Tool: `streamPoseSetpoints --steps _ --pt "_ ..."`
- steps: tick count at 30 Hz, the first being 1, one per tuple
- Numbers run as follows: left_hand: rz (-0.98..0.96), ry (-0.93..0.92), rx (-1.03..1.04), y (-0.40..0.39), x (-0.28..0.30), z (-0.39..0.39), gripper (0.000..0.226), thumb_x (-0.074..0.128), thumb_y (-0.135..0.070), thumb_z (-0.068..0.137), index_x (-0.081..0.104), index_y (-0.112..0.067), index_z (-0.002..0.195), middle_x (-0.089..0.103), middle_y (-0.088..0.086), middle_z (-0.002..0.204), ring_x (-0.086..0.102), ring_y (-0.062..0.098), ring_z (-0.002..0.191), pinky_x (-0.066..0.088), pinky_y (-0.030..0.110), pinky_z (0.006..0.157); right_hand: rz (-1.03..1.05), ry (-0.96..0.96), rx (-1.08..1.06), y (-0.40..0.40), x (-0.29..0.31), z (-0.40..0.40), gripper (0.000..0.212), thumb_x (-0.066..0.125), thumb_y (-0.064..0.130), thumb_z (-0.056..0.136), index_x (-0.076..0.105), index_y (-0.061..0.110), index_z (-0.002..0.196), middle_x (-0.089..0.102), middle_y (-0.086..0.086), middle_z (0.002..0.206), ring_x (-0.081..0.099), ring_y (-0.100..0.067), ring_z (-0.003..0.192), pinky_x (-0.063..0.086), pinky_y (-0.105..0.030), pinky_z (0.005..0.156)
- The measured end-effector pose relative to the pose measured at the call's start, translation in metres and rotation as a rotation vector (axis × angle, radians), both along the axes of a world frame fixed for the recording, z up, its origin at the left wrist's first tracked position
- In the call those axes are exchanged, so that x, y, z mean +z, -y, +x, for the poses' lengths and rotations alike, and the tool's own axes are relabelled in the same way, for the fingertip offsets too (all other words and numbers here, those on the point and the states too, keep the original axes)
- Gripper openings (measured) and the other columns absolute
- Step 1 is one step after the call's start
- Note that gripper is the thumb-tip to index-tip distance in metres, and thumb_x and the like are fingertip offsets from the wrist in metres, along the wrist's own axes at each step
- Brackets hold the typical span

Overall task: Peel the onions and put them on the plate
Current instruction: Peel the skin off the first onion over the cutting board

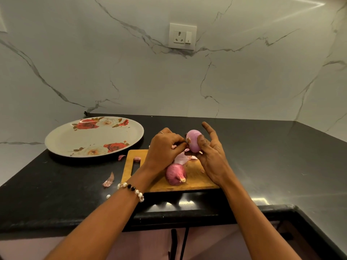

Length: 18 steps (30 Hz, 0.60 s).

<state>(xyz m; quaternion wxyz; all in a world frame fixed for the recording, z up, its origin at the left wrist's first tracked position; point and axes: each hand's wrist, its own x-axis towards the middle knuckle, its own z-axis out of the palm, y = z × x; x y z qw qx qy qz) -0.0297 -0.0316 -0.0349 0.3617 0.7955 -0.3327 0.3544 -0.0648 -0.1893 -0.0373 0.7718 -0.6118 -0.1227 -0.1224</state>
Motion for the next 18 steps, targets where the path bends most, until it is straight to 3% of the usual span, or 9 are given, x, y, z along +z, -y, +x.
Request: streamPoseSetpoints --steps 3,6,10,15,18 --pt "-0.020 -0.064 -0.061 0.001 0.003 -0.003 0.012 0.069 -0.018 0.082 0.073 -0.008 0.088 0.068 -0.001 0.078 0.052 0.009 0.075 0.046 0.023 0.061 0.062 -0.008 0.034 0.000 0.001 -0.001 0.067 0.056 0.031 0.087 0.032 0.025 0.150 0.070 -0.007 0.111 0.069 -0.033 0.102 0.061 -0.039 0.080" --pt "-0.172 -0.108 -0.064 0.003 0.009 -0.008 0.008 0.068 -0.014 0.086 0.070 -0.010 0.091 0.060 -0.010 0.081 0.055 0.006 0.078 0.046 0.013 0.065 0.174 -0.023 0.075 0.001 0.005 -0.001 0.065 0.055 0.029 0.087 0.034 0.024 0.148 0.062 -0.015 0.121 0.071 -0.033 0.097 0.062 -0.040 0.075" --pt "-0.304 -0.039 0.006 -0.001 0.012 -0.005 0.008 0.064 -0.009 0.087 0.068 -0.011 0.094 0.065 -0.006 0.086 0.062 0.010 0.080 0.053 0.022 0.069 0.345 -0.043 0.099 0.004 0.009 -0.002 0.058 0.051 0.029 0.090 0.036 0.016 0.144 0.050 -0.030 0.134 0.072 -0.034 0.086 0.062 -0.039 0.069" --pt "-0.040 0.094 0.090 0.002 -0.001 0.004 0.016 0.062 -0.018 0.085 0.072 -0.017 0.097 0.067 0.000 0.094 0.054 0.013 0.088 0.050 0.040 0.067 0.474 -0.077 0.110 0.007 0.008 0.001 0.038 0.038 0.023 0.105 0.040 0.014 0.142 0.047 -0.031 0.137 0.068 -0.039 0.095 0.061 -0.048 0.077" --pt "-0.015 0.098 0.148 0.001 -0.002 0.007 0.020 0.064 -0.036 0.082 0.074 -0.019 0.087 0.065 -0.001 0.097 0.053 0.015 0.094 0.044 0.041 0.071 0.480 -0.079 0.109 0.006 0.007 0.002 0.038 0.037 0.022 0.106 0.040 0.013 0.143 0.045 -0.030 0.139 0.070 -0.036 0.091 0.062 -0.043 0.068"
